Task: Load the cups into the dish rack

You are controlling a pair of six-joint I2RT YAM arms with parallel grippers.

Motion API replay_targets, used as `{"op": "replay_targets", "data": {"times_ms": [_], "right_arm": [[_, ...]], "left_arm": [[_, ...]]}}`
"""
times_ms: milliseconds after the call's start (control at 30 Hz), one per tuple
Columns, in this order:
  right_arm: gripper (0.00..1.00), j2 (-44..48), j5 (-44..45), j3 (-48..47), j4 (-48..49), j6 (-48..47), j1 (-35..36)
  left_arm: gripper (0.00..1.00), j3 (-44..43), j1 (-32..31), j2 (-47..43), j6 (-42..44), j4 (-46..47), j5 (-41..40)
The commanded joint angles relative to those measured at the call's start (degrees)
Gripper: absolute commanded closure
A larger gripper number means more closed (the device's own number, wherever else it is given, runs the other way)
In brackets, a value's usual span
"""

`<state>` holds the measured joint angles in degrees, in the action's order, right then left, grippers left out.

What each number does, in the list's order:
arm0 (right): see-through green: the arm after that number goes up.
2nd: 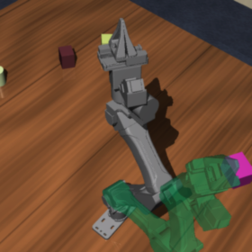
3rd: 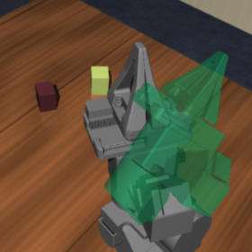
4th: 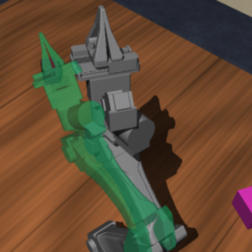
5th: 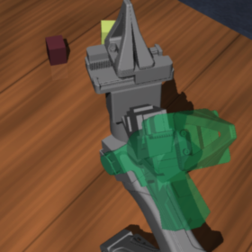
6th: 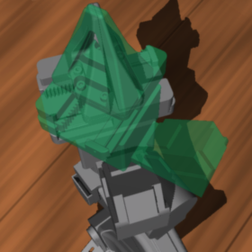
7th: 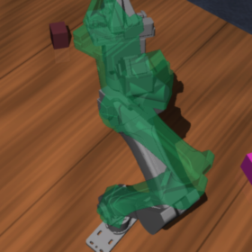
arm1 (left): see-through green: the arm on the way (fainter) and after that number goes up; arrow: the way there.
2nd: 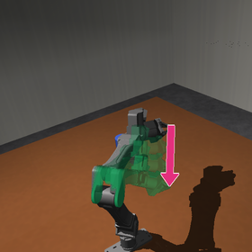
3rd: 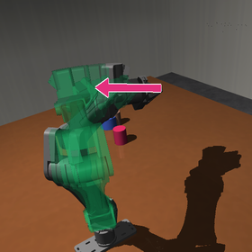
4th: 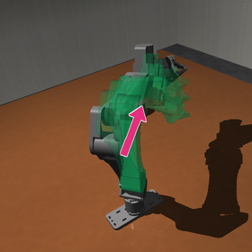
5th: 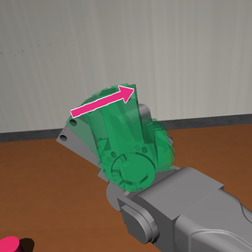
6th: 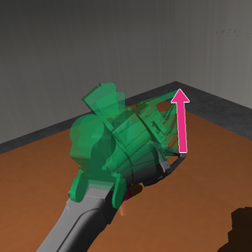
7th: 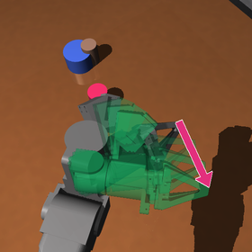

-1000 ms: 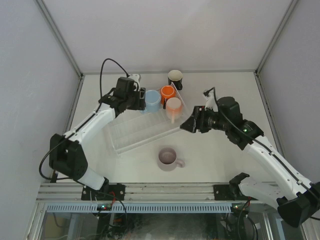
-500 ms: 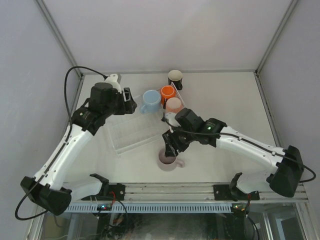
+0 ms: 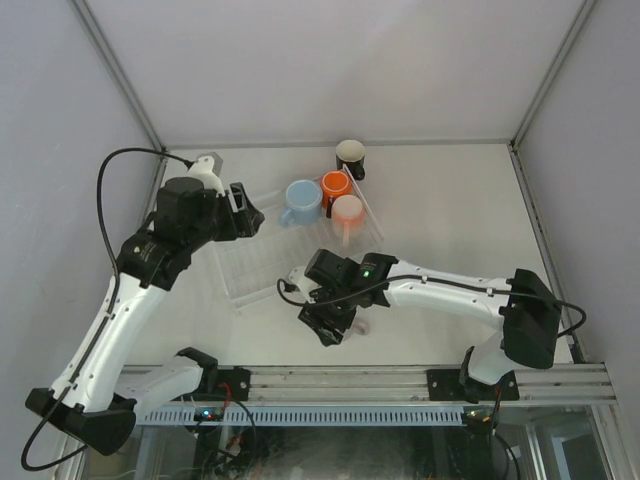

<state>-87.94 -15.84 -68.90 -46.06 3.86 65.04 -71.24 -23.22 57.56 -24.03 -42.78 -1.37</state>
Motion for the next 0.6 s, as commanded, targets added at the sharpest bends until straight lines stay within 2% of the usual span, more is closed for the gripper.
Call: {"op": "replay_targets", "data": {"times_ms": [0,567], "right_arm": [[0.43,-1.2,2.9,-2.8,0.1,-3.8,1.4],[0.44,-8.3,3.6,-2.7,5.6,-4.3,1.0]], "left_arm": [[0.28,0.0,1.0,-2.2,-0.9,-0.5,-1.1],[0.27,-3.9,4.9,-4.5,-1.7,-4.8,-0.6]]}}
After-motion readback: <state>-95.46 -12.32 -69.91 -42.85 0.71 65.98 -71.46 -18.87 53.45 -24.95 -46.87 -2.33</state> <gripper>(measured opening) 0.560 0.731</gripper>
